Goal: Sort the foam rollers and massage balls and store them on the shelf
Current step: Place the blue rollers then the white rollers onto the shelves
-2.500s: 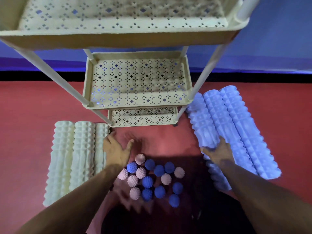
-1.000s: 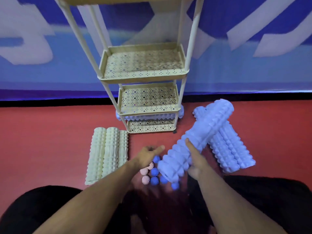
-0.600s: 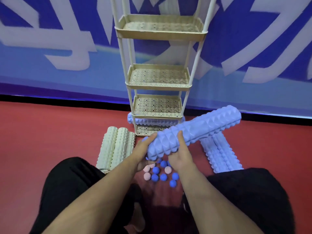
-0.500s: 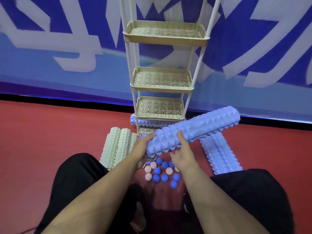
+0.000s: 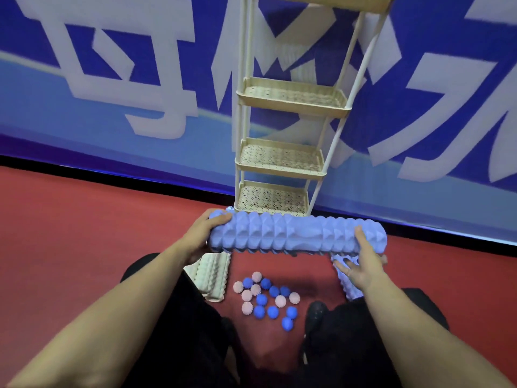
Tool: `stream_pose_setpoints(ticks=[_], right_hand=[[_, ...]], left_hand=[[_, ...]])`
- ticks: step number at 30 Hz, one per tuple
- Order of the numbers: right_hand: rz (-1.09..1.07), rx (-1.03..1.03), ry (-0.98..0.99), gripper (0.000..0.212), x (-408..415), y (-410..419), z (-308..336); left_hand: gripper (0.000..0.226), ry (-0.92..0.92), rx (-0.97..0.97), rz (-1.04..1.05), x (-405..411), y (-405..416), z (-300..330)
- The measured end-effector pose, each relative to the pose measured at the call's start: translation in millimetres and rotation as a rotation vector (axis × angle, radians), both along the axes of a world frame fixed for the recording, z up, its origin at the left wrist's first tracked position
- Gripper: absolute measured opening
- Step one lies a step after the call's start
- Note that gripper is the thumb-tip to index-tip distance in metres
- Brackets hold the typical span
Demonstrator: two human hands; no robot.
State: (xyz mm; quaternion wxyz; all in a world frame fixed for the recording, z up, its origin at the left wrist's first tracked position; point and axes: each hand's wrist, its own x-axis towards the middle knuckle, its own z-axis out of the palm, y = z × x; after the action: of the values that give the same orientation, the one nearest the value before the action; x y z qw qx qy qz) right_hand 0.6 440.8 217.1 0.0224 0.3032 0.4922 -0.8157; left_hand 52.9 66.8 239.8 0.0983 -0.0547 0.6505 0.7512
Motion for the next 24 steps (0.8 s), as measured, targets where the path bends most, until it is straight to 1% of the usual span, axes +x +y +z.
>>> stream_pose_setpoints(ticks=[1, 2, 4, 5, 6, 7, 8, 11, 12, 14, 18, 19, 22, 24], right_hand=[[0.001, -0.015, 0.006, 0.105, 0, 4, 2], [0.005, -0.026, 0.019, 0.096, 1, 7, 5], [0.013, -0.019, 0.041, 0.067, -1, 11, 7], [0.017, -0.017, 0.051, 0.059, -2, 12, 5], [0.02, -0.012, 0.048, 0.055, -2, 10, 3], [0.024, -0.014, 0.044, 0.056, -3, 9, 0], [0.034, -0.009, 0.029, 0.06, -4, 7, -3], [0.023, 0.012, -0.008, 0.082, -9, 5, -14], [0.013, 0.021, -0.013, 0.087, -9, 5, -17], [0.019, 0.03, -0.025, 0.091, -12, 7, -26], [0.136, -0.001, -0.078, 0.104, -23, 23, -43], [0.178, -0.026, -0.087, 0.102, -27, 29, -49], [0.272, -0.079, -0.127, 0.086, -29, 35, -53], [0.328, -0.042, -0.102, 0.087, -32, 34, -57]], left_hand=[[0.017, 0.011, 0.02, -0.022, 2, 0, 2], [0.017, 0.013, 0.029, -0.033, 6, 1, 7], [0.03, 0.004, 0.027, 0.028, 8, 2, 6], [0.029, -0.002, 0.03, 0.063, 6, 1, 2], [0.022, -0.015, 0.043, 0.098, 3, -1, -1], [0.016, -0.022, 0.055, 0.143, -1, -3, -6], [0.013, -0.041, 0.06, 0.197, -5, -4, -10], [0.01, -0.056, 0.016, 0.319, -18, -1, -21], [0.012, -0.061, 0.01, 0.344, -21, 3, -24], [0.023, -0.095, 0.007, 0.39, -26, 9, -28], [0.031, -0.152, 0.019, 0.464, -35, 11, -43], [0.032, -0.161, 0.017, 0.478, -38, 11, -47], [0.032, -0.19, 0.003, 0.531, -47, 9, -61], [0.027, -0.204, -0.025, 0.551, -54, 6, -70]])
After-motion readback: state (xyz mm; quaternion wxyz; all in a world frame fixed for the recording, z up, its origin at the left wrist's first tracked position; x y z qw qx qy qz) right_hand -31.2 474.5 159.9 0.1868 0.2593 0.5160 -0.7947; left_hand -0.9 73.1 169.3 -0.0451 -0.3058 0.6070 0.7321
